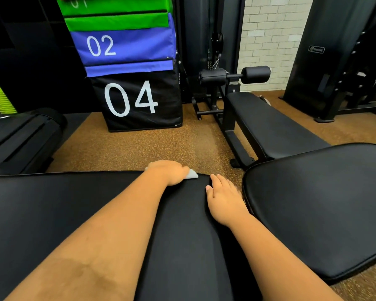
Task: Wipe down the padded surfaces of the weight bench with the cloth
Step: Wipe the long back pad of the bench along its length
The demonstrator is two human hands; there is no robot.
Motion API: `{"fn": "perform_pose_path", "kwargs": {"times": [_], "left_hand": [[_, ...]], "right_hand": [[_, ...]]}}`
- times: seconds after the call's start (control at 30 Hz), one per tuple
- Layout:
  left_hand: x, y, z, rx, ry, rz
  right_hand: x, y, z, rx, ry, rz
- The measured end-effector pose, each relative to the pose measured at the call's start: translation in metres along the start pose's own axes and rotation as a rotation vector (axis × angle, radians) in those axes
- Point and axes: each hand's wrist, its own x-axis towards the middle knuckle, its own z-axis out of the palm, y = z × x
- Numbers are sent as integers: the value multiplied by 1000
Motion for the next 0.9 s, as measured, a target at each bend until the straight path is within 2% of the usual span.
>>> {"fn": "perform_pose_path", "kwargs": {"times": [0.1,0.3,0.4,0.63,0.9], "left_hand": [[-2,-4,-2,-6,-13,47],[-1,-68,-16,-50,-89,-125],[-8,-66,-13,14,-17,-145],[-42,-43,13,80,191,30],[-117,-33,47,108,137,104]], "right_hand": [[0,1,-1,6,-9,7],[2,2,3,12,-9,12],[2,1,2,8,-5,11],[1,0,-1,14,-27,14],[3,2,-2,27,-84,41]]}}
